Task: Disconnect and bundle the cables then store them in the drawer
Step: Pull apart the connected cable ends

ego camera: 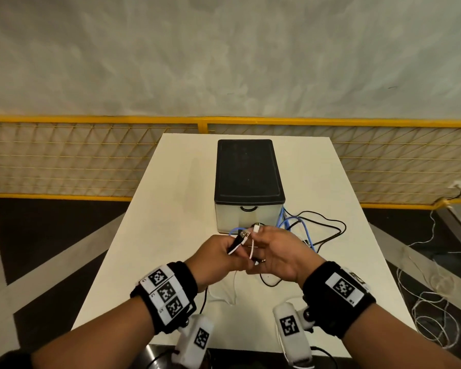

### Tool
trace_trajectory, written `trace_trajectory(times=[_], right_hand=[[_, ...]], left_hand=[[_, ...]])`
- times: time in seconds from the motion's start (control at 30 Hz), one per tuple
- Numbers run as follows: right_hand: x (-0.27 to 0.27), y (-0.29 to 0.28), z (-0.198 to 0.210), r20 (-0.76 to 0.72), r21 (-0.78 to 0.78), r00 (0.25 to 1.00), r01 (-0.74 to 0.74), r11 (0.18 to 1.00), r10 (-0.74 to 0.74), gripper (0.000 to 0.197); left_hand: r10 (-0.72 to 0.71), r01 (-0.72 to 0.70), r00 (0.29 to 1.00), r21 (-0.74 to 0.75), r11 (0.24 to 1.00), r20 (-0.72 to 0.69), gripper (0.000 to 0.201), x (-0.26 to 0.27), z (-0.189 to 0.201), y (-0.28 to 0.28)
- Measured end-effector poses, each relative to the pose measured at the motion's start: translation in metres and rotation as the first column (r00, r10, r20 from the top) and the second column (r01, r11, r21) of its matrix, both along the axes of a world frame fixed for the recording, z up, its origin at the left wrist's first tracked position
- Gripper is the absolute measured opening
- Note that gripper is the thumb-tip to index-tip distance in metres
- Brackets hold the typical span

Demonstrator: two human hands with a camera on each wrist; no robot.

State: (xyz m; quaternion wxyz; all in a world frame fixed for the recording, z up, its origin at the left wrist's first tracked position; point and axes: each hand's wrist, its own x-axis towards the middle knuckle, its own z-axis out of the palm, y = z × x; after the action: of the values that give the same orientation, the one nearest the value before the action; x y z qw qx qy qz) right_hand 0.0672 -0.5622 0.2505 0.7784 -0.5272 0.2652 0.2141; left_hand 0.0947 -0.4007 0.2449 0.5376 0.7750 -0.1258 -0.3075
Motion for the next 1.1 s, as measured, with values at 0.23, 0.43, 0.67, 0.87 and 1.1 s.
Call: trace_trajectory(times=[0.23,0.43,0.67,0.87,1.1], right_hand=[[-0.033,-0.019,-0.012,0.014,-0.293,0.925,-0.359,0.886,0.380,0.012],[-0.069,-0.011,-0.042,-0.259,-0.511,0.339,-0.843,0.169,0.905,0.019],[-0.040,0.004,-0.043,-0.277,-0.761,0.389,-0.647,0.047,0.879,0.019],[0.042,-0.039,-0.049,-0.006,-0.980,0.932,-0.078,0.184,0.361,0.021],[0.062,-0.038,-0.083,-0.159,-0.982,0.890,-0.188,0.025,0.427,0.024]], left_hand=[[0.139,-0.140,0.984,0.001,0.990,-0.114,0.017,0.011,0.007,0.036],[0.349,-0.365,0.929,-0.149,0.919,-0.122,0.036,0.031,0.033,0.055],[0.271,-0.284,0.959,-0.249,0.926,-0.085,0.054,0.026,0.047,0.064],[0.222,-0.258,0.966,-0.373,0.891,-0.135,0.059,0.024,0.047,0.065],[0.114,-0.203,0.967,-0.416,0.886,-0.228,0.069,0.029,0.052,0.065]])
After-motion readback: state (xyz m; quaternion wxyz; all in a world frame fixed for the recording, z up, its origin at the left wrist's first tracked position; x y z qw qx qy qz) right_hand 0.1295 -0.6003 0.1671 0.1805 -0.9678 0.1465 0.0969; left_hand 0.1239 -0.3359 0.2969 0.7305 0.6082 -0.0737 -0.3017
